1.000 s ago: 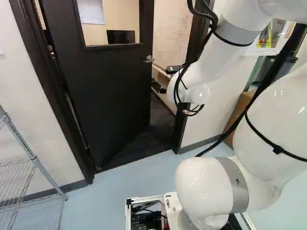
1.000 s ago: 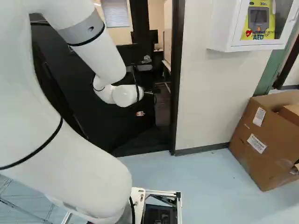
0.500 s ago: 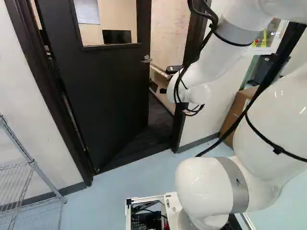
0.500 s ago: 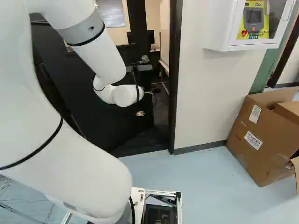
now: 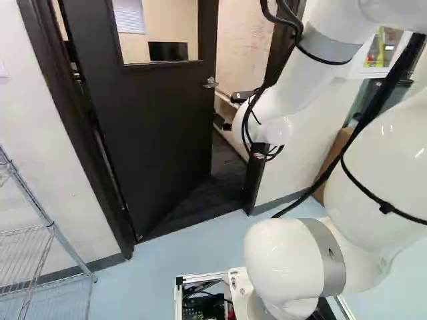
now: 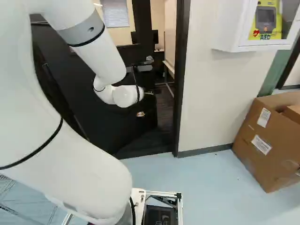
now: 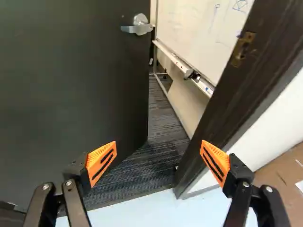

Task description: Open the door and move inside

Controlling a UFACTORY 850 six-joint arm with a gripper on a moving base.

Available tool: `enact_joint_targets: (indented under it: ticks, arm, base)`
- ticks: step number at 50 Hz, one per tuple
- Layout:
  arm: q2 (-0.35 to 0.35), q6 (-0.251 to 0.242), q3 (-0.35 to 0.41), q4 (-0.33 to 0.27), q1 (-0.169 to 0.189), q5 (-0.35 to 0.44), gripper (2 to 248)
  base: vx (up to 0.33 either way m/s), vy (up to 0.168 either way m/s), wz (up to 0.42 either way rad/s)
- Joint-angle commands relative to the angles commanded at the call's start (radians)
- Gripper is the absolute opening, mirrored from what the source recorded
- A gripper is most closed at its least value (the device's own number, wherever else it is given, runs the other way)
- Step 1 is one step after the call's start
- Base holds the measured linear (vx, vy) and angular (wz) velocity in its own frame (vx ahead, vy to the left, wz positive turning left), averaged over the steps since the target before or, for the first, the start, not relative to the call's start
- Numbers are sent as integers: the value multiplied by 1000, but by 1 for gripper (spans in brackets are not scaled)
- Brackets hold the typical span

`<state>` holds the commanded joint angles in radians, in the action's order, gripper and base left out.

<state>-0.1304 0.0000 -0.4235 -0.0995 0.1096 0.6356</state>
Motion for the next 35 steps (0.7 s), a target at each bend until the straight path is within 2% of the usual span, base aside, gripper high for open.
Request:
enact_joint_targets:
  ticks: [24,35]
  arm:
    - [0,0,0,0,0,0,247]
    - [0,0,0,0,0,0,247]
  base:
    - [75,61,273]
    - [72,32,157]
